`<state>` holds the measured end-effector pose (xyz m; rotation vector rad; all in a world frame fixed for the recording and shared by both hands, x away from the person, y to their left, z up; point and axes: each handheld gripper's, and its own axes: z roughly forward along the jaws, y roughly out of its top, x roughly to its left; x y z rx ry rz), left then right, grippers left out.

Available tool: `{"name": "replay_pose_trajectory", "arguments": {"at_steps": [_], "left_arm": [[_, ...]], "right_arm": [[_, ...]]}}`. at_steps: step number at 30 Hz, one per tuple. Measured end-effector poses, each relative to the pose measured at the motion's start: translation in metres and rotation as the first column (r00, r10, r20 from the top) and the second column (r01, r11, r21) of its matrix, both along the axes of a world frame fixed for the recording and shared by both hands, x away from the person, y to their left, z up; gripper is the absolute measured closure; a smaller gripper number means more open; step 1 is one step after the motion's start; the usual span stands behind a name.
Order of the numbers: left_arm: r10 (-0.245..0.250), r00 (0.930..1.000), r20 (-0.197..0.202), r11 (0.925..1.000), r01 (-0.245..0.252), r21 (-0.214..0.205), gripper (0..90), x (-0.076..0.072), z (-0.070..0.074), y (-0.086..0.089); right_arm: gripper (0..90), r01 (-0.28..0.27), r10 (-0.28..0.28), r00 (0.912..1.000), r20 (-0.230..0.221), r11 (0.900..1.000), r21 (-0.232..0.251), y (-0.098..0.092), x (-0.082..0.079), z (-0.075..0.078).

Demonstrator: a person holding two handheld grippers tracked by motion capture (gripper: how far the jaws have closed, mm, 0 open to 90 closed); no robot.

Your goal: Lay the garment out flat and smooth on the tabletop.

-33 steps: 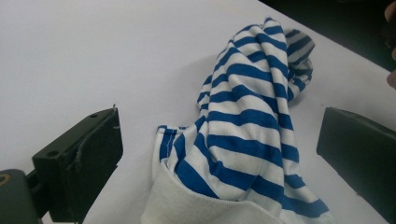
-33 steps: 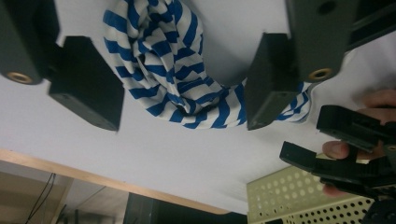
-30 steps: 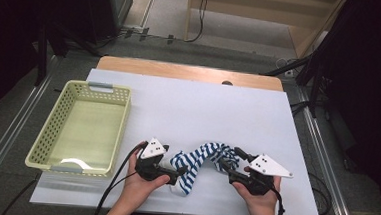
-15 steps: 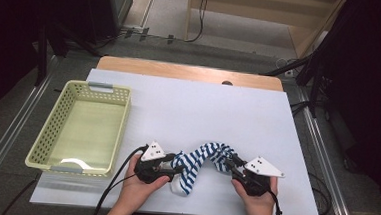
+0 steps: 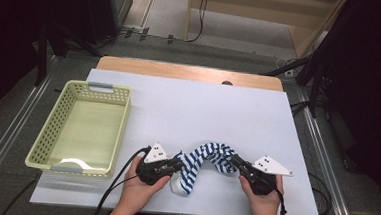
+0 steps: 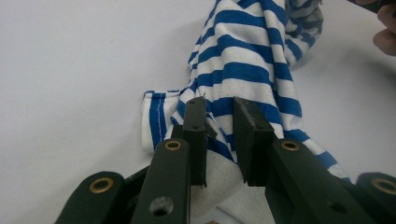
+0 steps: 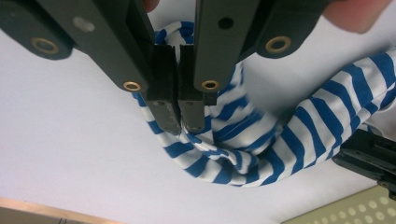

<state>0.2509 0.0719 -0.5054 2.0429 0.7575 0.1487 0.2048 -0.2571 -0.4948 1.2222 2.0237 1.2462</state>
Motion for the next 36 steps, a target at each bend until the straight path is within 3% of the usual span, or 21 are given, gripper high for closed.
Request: {"name": "replay_pose_trajectory", "arguments": {"at_steps": [11, 29, 36], "left_arm": [[-0.003, 1.0, -0.002, 0.9998, 0.003, -0.021, 77.0, 0.001, 0.001, 0.001], [-0.01, 0.9999, -0.003, 0.9998, 0.01, -0.015, 76.9, 0.002, 0.001, 0.003], [-0.007, 1.0, -0.004, 0.9999, 0.007, -0.013, 76.9, 0.002, 0.0, 0.003]], "right_arm": [[85.6, 0.043, -0.044, 0.9988, 0.024, 0.9982, 0.042, -0.03, -0.005, 0.008], [82.8, 0.118, -0.121, 0.9923, 0.029, 0.9885, 0.095, -0.066, -0.006, 0.011], [76.4, 0.168, -0.174, 0.9839, 0.04, 0.9768, 0.134, -0.082, -0.011, 0.016]]}}
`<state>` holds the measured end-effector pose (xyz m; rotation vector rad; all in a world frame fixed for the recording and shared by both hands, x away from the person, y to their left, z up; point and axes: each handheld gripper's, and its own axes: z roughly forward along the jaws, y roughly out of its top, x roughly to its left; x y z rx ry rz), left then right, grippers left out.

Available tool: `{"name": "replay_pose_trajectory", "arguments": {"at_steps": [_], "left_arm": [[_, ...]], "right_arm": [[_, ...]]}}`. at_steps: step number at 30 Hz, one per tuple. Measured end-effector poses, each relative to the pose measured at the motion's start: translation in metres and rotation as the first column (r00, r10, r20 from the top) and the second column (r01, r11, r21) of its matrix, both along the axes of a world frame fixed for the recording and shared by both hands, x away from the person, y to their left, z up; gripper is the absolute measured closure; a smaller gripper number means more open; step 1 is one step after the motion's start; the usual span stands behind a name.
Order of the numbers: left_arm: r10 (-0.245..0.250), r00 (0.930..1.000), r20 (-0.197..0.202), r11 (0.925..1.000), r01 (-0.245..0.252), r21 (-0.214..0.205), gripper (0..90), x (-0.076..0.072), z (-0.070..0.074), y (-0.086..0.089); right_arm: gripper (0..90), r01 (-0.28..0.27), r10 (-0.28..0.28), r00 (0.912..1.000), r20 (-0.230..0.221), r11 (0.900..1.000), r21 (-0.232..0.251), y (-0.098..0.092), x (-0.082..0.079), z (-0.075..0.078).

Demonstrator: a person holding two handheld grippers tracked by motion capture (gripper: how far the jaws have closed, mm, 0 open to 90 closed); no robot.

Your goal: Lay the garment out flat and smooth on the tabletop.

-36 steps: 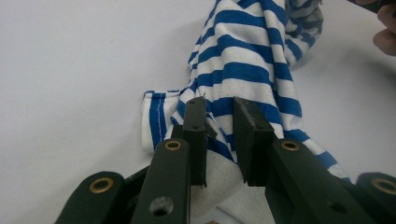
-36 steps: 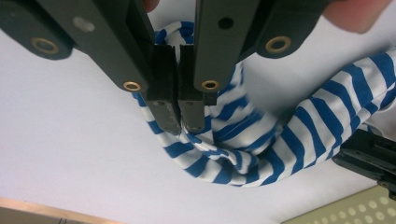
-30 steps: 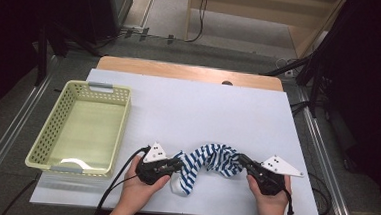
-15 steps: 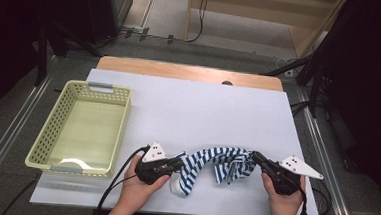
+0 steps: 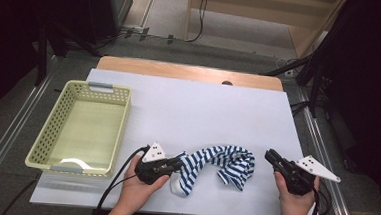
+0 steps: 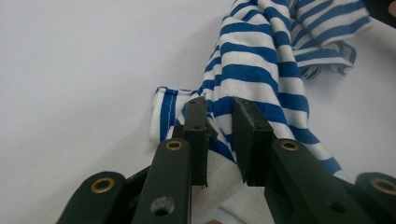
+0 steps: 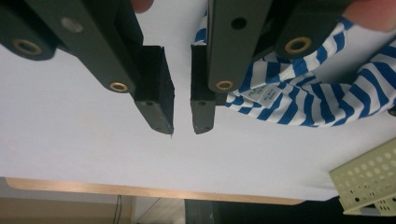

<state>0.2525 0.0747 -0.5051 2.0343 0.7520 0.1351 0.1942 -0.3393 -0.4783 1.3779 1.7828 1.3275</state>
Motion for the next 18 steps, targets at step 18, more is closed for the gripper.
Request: {"name": "replay_pose_trajectory", "arguments": {"at_steps": [18], "left_arm": [[-0.02, 0.9986, 0.049, 0.9984, 0.023, -0.052, 60.0, -0.011, 0.018, -0.003]], "right_arm": [[64.2, -0.218, 0.217, 0.9758, -0.026, 0.9732, -0.073, 0.073, -0.009, 0.003]]}}
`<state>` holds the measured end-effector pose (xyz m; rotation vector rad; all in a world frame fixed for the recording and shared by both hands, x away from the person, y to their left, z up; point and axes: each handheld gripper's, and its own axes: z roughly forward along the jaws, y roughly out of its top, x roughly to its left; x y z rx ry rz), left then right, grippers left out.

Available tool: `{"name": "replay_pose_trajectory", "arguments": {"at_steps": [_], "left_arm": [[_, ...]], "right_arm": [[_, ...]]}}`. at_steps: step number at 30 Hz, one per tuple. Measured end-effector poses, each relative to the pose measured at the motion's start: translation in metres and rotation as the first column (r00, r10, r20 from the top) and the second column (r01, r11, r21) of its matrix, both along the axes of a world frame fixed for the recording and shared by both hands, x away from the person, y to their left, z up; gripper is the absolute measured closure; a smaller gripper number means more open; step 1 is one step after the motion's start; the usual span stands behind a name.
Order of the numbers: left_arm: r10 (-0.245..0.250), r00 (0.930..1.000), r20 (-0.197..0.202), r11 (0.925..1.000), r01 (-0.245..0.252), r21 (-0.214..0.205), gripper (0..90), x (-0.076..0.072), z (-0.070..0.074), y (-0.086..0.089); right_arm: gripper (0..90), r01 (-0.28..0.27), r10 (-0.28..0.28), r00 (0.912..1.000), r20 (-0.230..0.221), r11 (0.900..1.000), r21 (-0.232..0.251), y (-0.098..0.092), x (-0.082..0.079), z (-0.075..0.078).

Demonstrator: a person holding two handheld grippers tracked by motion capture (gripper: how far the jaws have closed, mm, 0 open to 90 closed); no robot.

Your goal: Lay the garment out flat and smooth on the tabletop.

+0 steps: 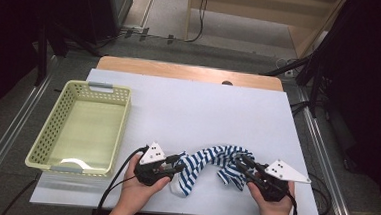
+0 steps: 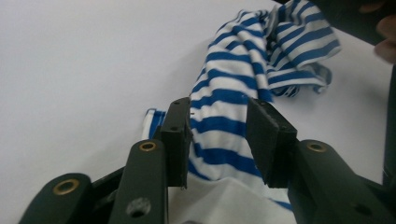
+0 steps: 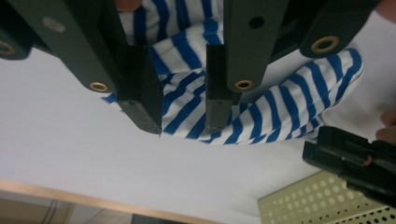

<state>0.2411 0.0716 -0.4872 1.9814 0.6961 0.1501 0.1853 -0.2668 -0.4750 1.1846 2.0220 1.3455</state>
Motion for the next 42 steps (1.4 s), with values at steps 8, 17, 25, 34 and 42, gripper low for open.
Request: {"name": "replay_pose_trajectory", "arguments": {"at_steps": [8, 17, 25, 34, 42], "left_arm": [[-0.077, 0.997, -0.003, 0.9944, 0.077, 0.073, 47.8, -0.012, -0.007, -0.024], [-0.059, 0.9979, 0.026, 0.9751, 0.052, 0.216, 51.8, -0.016, -0.019, -0.037], [-0.065, 0.9973, 0.034, 0.9701, 0.055, 0.236, 75.8, -0.015, -0.019, -0.034], [-0.073, 0.9971, 0.02, 0.9797, 0.068, 0.189, 85.4, -0.012, -0.016, -0.028], [-0.051, 0.9984, 0.026, 0.9889, 0.046, 0.141, 85.8, -0.008, -0.009, -0.018]], "right_arm": [[55.5, -0.048, 0.044, 0.9947, -0.093, 0.9979, -0.045, 0.017, 0.006, -0.016], [46.5, -0.057, 0.036, 0.9847, -0.171, 0.9908, -0.122, 0.017, 0.015, -0.034], [51.7, -0.068, 0.032, 0.9797, -0.198, 0.9819, -0.177, 0.022, 0.017, -0.04], [78.3, -0.082, 0.044, 0.9784, -0.202, 0.9789, -0.187, 0.019, 0.017, -0.035], [78.7, -0.033, 0.015, 0.9887, -0.149, 0.9925, -0.118, -0.004, 0.014, -0.02]]}}
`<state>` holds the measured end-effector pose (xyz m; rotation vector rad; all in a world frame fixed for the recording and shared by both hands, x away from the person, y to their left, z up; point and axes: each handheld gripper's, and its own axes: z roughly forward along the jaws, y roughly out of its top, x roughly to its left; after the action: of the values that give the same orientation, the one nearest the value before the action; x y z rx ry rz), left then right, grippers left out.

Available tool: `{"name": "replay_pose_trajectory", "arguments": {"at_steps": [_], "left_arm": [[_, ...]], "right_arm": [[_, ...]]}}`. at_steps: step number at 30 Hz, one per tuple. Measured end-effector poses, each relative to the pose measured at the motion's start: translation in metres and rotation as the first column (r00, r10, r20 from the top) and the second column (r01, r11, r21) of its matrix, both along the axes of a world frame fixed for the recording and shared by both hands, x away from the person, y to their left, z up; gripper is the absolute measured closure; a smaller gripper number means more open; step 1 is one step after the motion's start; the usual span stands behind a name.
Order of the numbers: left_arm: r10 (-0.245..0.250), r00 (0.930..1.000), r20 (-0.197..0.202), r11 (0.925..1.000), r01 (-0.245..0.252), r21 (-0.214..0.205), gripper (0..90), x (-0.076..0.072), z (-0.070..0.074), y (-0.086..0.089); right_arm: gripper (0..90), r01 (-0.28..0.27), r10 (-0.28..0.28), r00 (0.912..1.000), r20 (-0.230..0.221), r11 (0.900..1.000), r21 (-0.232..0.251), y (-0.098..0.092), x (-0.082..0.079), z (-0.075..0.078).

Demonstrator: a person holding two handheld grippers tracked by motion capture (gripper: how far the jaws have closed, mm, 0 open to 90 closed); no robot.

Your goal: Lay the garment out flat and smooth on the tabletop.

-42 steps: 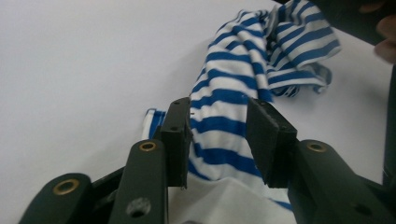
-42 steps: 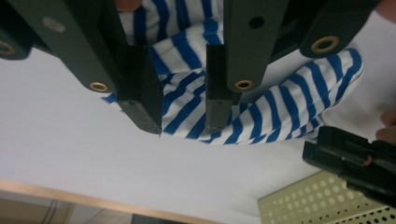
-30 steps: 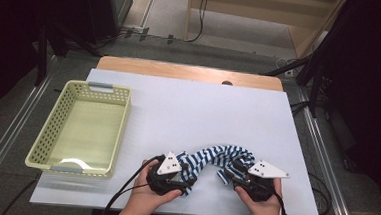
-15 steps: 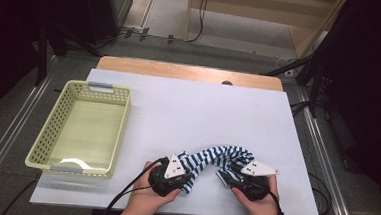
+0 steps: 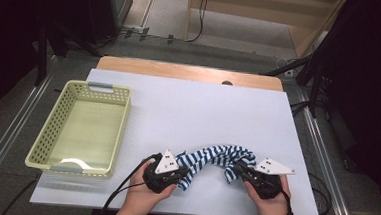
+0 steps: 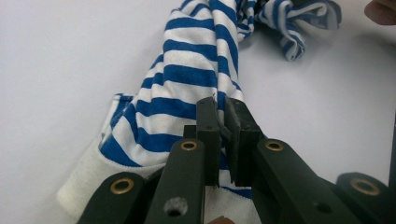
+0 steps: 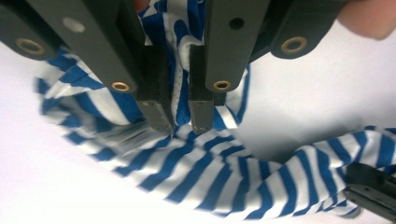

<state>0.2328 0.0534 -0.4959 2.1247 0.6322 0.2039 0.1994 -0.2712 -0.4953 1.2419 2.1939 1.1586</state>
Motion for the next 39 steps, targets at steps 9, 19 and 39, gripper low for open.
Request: {"name": "replay_pose_trajectory", "arguments": {"at_steps": [9, 19, 39], "left_arm": [[0.029, 0.9996, 0.005, 0.9992, -0.029, -0.028, 86.1, 0.005, 0.005, 0.01], [0.059, 0.9982, 0.006, 0.9975, -0.059, -0.038, 86.4, 0.01, 0.005, 0.017], [0.062, 0.9981, -0.001, 0.997, -0.062, -0.046, 86.8, 0.011, 0.004, 0.019]], "right_arm": [[78.8, 0.095, -0.097, 0.9949, 0.028, 0.9935, 0.063, -0.04, 0.0, 0.011], [78.7, 0.179, -0.182, 0.983, 0.018, 0.9765, 0.12, -0.079, 0.0, 0.01], [69.6, 0.235, -0.235, 0.9719, -0.018, 0.9675, 0.092, -0.106, 0.003, -0.001]]}}
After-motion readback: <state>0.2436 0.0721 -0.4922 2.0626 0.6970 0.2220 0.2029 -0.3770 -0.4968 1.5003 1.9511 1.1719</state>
